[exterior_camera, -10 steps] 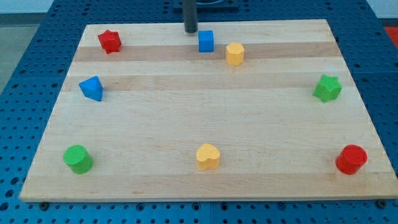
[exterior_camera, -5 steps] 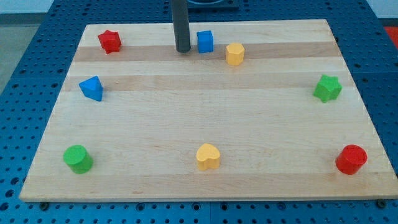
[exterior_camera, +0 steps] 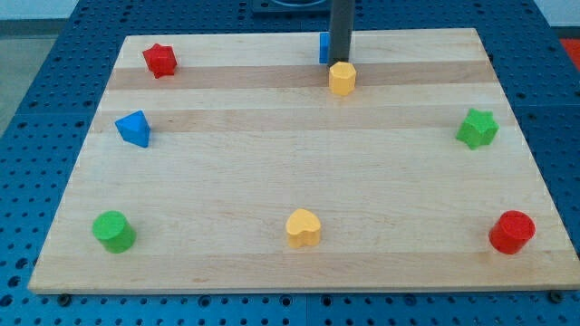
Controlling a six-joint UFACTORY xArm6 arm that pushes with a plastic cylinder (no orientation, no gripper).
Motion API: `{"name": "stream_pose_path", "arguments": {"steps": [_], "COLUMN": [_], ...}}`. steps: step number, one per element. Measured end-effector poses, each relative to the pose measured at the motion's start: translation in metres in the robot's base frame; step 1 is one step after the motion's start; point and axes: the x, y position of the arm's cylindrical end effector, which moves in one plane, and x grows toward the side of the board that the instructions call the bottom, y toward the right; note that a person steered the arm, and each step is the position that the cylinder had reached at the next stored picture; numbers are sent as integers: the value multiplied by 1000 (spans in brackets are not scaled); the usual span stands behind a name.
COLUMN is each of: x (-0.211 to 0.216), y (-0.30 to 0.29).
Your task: Place the blue cube top right of the yellow hexagon
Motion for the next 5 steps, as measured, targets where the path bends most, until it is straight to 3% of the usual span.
{"name": "stream_pose_path", "arguments": {"steps": [2,3,5], "x": [0,-59,-63], "y": [-70,-27,-5]}}
